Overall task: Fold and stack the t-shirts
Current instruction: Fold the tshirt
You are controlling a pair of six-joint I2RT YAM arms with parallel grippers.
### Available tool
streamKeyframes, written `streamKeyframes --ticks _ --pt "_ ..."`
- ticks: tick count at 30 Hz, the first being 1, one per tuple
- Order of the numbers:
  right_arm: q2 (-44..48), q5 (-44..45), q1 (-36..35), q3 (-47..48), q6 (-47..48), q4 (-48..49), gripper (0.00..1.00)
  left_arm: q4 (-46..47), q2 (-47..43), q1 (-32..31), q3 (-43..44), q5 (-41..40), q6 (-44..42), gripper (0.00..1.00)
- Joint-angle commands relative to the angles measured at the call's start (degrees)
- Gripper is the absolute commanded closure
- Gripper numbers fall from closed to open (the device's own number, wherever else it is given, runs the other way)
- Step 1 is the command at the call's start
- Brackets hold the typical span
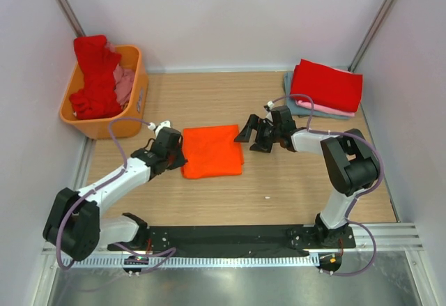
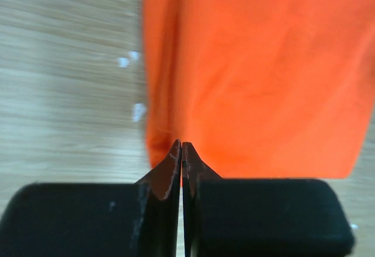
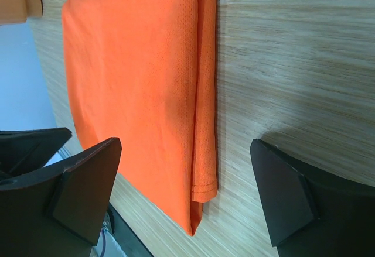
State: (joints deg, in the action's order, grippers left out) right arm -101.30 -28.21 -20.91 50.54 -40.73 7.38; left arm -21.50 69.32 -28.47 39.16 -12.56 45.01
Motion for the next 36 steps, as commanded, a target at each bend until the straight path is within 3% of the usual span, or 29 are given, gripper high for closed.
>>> streamKeyframes --ticks 1,6,13,17,21,23,24,27,31,36 --pt "-0.92 1.57 -0.36 0.52 0.74 -0.26 0.02 10.41 0.56 -0.09 -0.56 11.23 -0.9 1.0" --pt "-1.45 1.66 -0.36 0.26 0.83 0.0 0.02 13.77 -2.0 -0.1 -3.38 11.59 -0.63 1.0" --pt "-1.89 1.49 -0.36 1.05 1.09 -0.34 0.02 4.54 3.63 0.43 -7.77 2.98 6.48 1.0" --pt "-1.62 1.57 -0.36 0.79 1.27 -0.61 0.02 4.09 4.33 0.61 -11.47 2.98 9.56 1.0" --pt "-1.54 1.49 -0.36 0.78 1.27 -0.52 0.02 3.48 3.81 0.7 -9.81 5.61 7.29 0.98" --pt "-1.36 1.22 -0.36 0.78 1.44 -0.52 0.01 1.29 0.48 0.7 -7.88 6.49 5.97 0.79" --pt "-1.19 1.22 -0.36 0.78 1.88 -0.7 0.01 0.32 -0.75 0.7 -5.52 6.41 4.48 0.53" --pt "-1.1 0.96 -0.28 0.43 2.15 -0.26 0.01 -4.94 -4.19 0.7 1.17 4.74 2.19 0.24" --pt "-1.71 0.52 -0.19 0.87 1.97 0.45 0.0 -10.58 -2.36 1.57 8.21 -0.19 -1.94 0.19" --pt "-0.66 2.79 -0.28 1.57 3.81 -2.45 0.0 -6.38 3.18 8.07 9.8 4.72 -3.97 0.13"
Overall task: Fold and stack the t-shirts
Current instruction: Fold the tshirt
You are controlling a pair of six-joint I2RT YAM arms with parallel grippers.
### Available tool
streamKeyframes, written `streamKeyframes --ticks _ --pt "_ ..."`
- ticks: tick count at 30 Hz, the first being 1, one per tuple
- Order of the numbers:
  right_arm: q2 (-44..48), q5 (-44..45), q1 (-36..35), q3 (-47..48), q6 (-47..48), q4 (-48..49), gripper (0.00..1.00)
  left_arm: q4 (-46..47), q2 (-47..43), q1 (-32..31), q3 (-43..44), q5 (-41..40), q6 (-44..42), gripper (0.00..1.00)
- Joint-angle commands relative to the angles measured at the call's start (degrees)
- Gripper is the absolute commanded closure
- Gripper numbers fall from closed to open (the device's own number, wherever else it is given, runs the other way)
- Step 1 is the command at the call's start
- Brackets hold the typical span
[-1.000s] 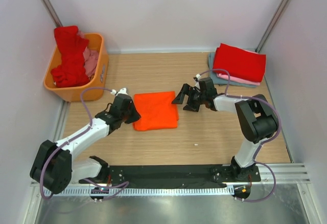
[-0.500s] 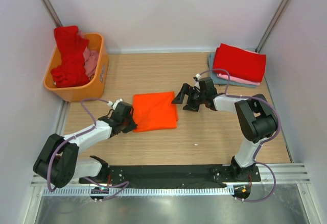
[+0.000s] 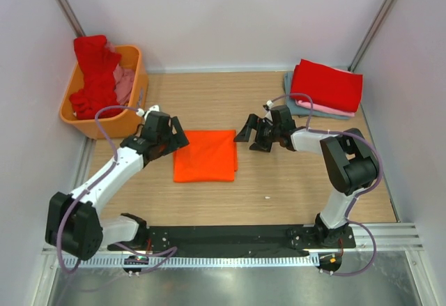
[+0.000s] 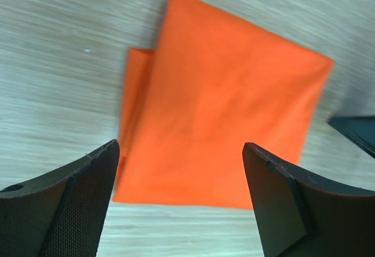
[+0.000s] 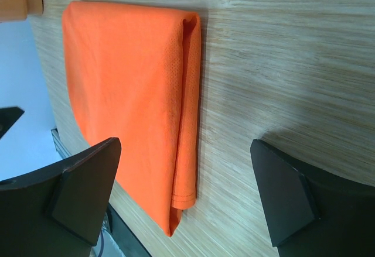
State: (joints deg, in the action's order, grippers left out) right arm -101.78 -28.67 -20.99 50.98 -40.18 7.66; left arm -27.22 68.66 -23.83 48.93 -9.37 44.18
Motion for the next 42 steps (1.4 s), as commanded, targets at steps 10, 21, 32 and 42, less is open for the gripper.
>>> streamKeyframes --ticks 10,21,32,42 --pt "-2.28 8.45 -1.06 3.85 3.8 -6.87 0.0 9.46 19.83 9.07 1.0 6.55 -2.96 0.13" --pt "-9.05 9.86 -7.57 9.31 2.04 -10.21 0.04 16.23 28.1 8.98 -1.73 9.01 -0.76 0.2" --pt "-13.27 5.38 -11.08 1.58 -6.92 4.81 0.25 21.24 33.02 10.21 -2.52 15.95 -2.26 0.45" --pt "-12.39 3.18 -11.17 -11.68 -17.81 29.49 0.58 22.74 34.34 11.44 -2.79 18.86 -2.17 0.48"
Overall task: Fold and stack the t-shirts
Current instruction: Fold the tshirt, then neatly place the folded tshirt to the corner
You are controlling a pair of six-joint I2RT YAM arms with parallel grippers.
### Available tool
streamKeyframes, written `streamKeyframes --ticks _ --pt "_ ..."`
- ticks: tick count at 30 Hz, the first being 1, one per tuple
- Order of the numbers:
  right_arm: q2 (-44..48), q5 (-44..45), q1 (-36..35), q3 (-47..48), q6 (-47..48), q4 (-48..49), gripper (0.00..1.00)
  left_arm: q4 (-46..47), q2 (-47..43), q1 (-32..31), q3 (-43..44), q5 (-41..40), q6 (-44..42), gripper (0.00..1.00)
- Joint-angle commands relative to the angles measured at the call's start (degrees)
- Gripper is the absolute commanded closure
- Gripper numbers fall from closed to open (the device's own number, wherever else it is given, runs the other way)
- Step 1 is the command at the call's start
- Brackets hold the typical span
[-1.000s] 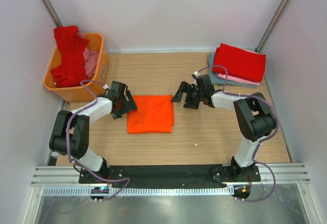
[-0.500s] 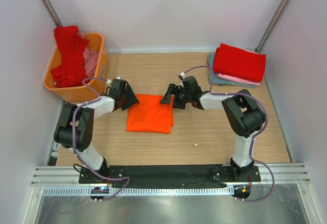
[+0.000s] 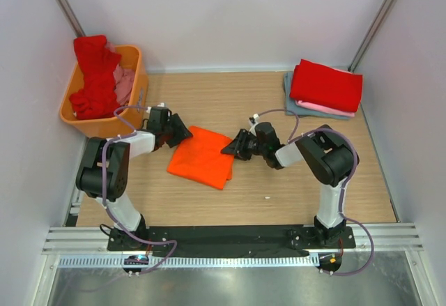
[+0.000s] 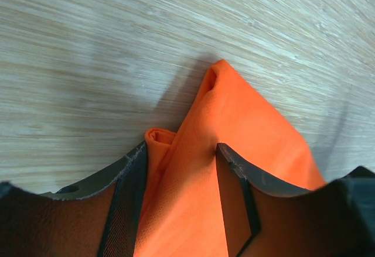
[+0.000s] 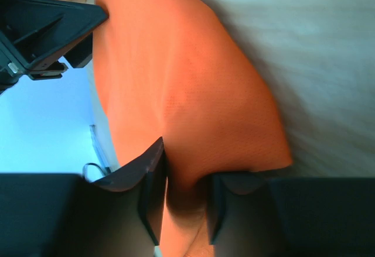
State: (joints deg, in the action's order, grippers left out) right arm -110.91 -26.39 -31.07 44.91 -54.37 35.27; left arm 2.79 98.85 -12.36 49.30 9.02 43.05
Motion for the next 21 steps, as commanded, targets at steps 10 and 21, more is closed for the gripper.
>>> streamKeyframes --ticks 10,21 --pt "2.44 0.02 -1.01 -3.87 -5.33 5.2 0.99 -14.63 -8.2 -1.61 -2.37 0.48 -2.52 0.15" --pt "15.11 7.4 0.39 15.1 11.11 -34.53 0.99 -44.44 -31.85 -2.05 7.75 -4.45 -8.59 0.09"
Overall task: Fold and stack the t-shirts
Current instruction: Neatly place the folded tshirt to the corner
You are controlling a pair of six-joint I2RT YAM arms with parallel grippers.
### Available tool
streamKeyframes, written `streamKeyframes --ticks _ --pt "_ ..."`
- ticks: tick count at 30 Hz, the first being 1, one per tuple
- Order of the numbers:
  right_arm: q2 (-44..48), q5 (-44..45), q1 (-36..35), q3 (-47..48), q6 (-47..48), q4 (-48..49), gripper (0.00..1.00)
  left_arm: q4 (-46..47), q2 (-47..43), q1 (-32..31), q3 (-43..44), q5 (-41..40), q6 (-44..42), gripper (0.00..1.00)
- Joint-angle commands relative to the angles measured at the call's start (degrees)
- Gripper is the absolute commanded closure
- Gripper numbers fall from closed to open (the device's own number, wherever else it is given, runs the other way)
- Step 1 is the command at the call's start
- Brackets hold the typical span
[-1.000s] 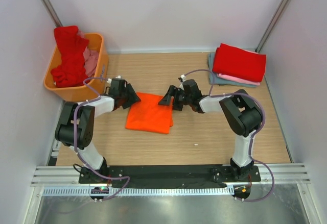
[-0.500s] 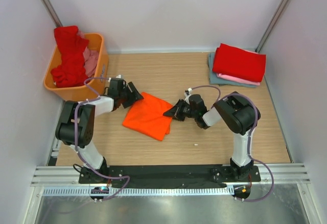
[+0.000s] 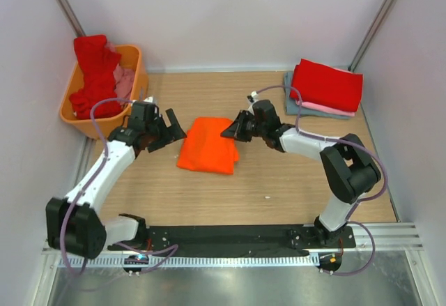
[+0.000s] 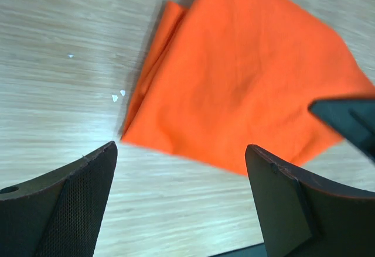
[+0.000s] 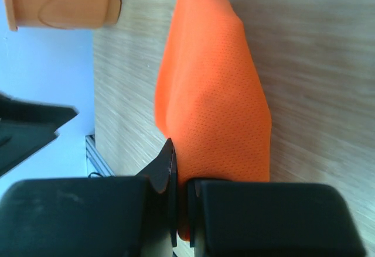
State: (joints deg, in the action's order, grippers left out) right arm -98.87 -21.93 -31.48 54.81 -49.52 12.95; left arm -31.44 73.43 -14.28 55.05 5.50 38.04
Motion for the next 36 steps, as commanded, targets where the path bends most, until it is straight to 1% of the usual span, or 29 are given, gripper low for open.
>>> streamKeyframes --ticks 1,5,6,7,9,11,13,14,16,17,18,20,22,23,27,28,29,31,32,34,35,36 --pt "3.24 3.65 0.9 6.44 7.32 -14.51 0.99 -11.0 -7.93 -0.13 1.47 -0.49 -4.11 0.1" --pt "3.16 4.71 2.39 11.63 11.8 -21.99 0.99 -12.5 -18.47 -0.13 -3.53 0.3 -4.91 0.1" --pt "3.16 4.71 2.92 13.9 12.68 -24.61 0.99 -12.68 -20.41 -0.13 -5.46 0.13 -4.91 0.09" --pt "3.07 4.62 3.62 15.06 14.17 -25.94 0.99 -12.85 -24.69 -0.13 -6.35 -0.22 -4.73 0.09" --pt "2.37 3.22 5.99 18.38 15.5 -29.28 0.99 -12.94 -28.58 -0.57 -8.1 -1.63 -3.42 0.09" --pt "1.58 2.25 8.53 22.34 18.04 -31.92 0.99 -12.86 -32.98 -0.75 -8.11 -0.93 -3.24 0.07" --pt "1.05 1.72 10.38 25.07 19.71 -35.61 0.99 -12.42 -35.97 -0.75 -8.81 -2.5 -3.15 0.05" --pt "0.18 1.2 12.13 28.04 21.29 -38.32 0.99 -12.33 -36.42 -0.75 -9.16 -3.55 -2.8 0.05" --pt "-0.62 0.84 13.46 31.4 23.49 -41.15 0.99 -12.24 -36.86 -0.83 -9.17 -2.69 -2.89 0.05" --pt "-1.32 1.19 14.08 35.42 25.76 -42.99 0.99 -12.24 -36.52 -1.44 -9.25 -2.25 -2.97 0.05" --pt "-2.72 1.28 15.13 37.37 26.92 -46.49 0.99 -12.15 -36.08 -1.88 -9.17 -2.25 -2.97 0.05" --pt "-4.22 0.93 16.54 42.89 29.12 -49.41 0.99 -12.15 -34.5 -2.85 -8.99 -2.33 -3.24 0.05" --pt "-6.59 -0.03 18.99 46.69 31.75 -53.45 0.99 -12.15 -33.53 -2.86 -8.82 -2.16 -3.59 0.05" --pt "-8.25 -0.74 20.74 50.36 33.07 -56.08 0.99 -12.15 -32.66 -2.86 -8.64 -2.42 -3.85 0.05" --pt "-11.6 -1.62 23.39 58.38 36.15 -61.09 0.99 -12.33 -32.12 -2.86 -8.55 -2.68 -3.94 0.05" --pt "-12.57 -1.71 24.27 60.31 38.25 -62.51 0.99 -12.24 -32.21 -2.86 -8.64 -2.6 -3.94 0.05" --pt "-15.19 -2.49 24.71 64.85 39.14 -64.0 0.99 -12.15 -32.29 -2.86 -8.73 -2.6 -3.94 0.05" --pt "-17.57 -4.25 26.11 69.27 40.89 -67.69 0.99 -11.98 -32.65 -2.94 -8.82 -2.68 -3.94 0.05" --pt "-19.59 -4.34 26.56 73.56 41.08 -69.53 0.99 -11.89 -32.65 -2.94 -8.9 -2.77 -3.94 0.05" --pt "-21.62 -4.35 27.44 77.89 41.78 -71.39 0.99 -11.89 -32.74 -2.94 -8.9 -2.86 -3.94 0.05" --pt "-23.28 -4.61 28.49 81.82 42.04 -73.05 0.99 -11.89 -32.65 -2.94 -8.9 -2.77 -3.94 0.05" --pt "-23.82 -5.13 29.11 83.26 41.87 -73.33 0.99 -11.8 -32.65 -2.94 -8.9 -2.69 -3.94 0.05"
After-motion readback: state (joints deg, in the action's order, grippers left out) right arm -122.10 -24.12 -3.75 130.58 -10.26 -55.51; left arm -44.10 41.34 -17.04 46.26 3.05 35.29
